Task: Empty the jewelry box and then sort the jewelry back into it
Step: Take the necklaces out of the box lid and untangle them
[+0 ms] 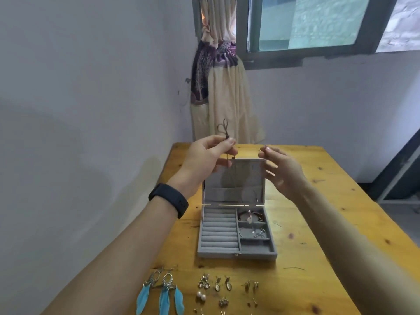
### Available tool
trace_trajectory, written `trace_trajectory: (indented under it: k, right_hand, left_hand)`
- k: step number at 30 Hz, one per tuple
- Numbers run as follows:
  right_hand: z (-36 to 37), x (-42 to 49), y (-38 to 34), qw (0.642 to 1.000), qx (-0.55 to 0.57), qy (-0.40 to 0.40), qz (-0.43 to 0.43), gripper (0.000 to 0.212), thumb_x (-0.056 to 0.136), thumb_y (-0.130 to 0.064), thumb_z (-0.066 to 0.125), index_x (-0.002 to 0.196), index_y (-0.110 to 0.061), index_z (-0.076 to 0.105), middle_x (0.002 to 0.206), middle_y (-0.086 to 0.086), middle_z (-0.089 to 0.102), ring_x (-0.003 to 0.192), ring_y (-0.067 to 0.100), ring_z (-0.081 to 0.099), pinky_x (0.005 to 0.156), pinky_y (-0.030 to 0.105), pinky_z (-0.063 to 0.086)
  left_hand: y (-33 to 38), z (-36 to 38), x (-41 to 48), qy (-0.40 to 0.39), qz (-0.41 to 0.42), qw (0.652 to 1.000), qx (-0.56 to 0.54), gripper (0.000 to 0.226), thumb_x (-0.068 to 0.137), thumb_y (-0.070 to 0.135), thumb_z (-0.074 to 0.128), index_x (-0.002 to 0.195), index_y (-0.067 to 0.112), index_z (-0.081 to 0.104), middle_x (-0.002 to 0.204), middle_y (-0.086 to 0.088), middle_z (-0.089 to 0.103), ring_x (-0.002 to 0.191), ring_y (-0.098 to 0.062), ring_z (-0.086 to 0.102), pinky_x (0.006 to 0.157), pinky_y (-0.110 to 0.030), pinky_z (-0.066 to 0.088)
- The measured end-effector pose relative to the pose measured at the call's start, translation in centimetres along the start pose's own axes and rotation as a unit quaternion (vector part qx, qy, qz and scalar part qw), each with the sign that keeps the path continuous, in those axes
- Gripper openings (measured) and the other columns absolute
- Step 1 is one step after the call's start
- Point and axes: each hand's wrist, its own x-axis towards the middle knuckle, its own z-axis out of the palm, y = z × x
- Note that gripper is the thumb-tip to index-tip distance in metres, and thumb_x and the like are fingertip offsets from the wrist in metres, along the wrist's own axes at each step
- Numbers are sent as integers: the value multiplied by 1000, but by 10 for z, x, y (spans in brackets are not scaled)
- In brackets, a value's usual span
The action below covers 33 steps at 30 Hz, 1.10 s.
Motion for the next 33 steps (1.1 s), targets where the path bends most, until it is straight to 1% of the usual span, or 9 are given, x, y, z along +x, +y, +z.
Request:
trace_trajectory:
  k: [6,9,12,14,17,20,24,28,33]
  right_hand:
    - [-13,-58,-47,989,-86,-13,-119,16,102,-18,52,101,-15,68,88,1,74,78,17,67,67,27,47]
    - [-21,-71,-52,979,-149,-23,-134,17,103,-19,52,106,-13,67,95,4,76,89,20,71,73,31,51]
    - [-33,-75,-55,973,-167,28,-158,16,102,-22,53,107,-17,68,102,1,76,97,21,70,79,35,53]
    - [-41,-79,-53,959,-208,59,-181,16,100,-25,57,105,-21,71,102,-1,74,96,19,68,79,34,56]
    - [-53,-86,-53,931,-268,99,-228,15,99,-24,60,104,-23,74,94,-4,73,86,9,68,72,24,57]
    - [-65,-96,-56,923,-261,134,-248,16,100,-21,57,104,-18,72,89,-1,72,80,11,68,70,27,57]
    - [-87,-112,-50,922,-263,169,-227,17,101,-21,54,102,-18,71,88,-2,71,78,9,65,71,29,55]
    - [-109,-138,-24,939,-245,176,-166,21,103,-22,47,103,-12,65,99,2,73,90,12,69,77,28,51]
    - [-128,-164,22,956,-253,139,-51,21,104,-22,47,105,-8,63,90,7,69,78,17,65,71,30,50]
  left_hand:
    - [-36,24,1,29,-64,997,13,17,100,28,59,110,18,69,103,10,76,58,-8,61,53,-17,44]
    - [-40,40,-1,16,-75,997,-1,17,100,24,60,112,18,69,103,11,76,57,-10,63,53,-21,43]
    - [-34,52,-2,-8,-72,997,-31,17,99,18,60,114,17,69,106,7,76,54,-13,59,52,-24,40]
    - [-26,57,-4,-30,-60,997,-37,17,99,16,58,113,17,69,105,6,76,52,-13,52,52,-24,38]
    - [-11,62,-8,-58,-42,996,-57,19,99,13,57,114,13,69,107,1,76,50,-13,40,51,-25,32]
    - [5,67,-12,-73,-33,993,-86,20,99,12,57,115,11,69,108,-2,76,50,-13,35,54,-27,29]
    - [19,76,-22,-93,-22,991,-90,20,98,12,58,114,12,70,109,-4,76,52,-13,33,56,-26,31]
    - [20,89,-35,-131,-27,988,-80,18,96,12,58,108,12,72,104,-7,76,55,-15,36,57,-27,32]
    - [21,108,-50,-188,-17,981,-32,15,95,12,61,103,14,73,92,-5,74,66,-19,56,62,-28,38]
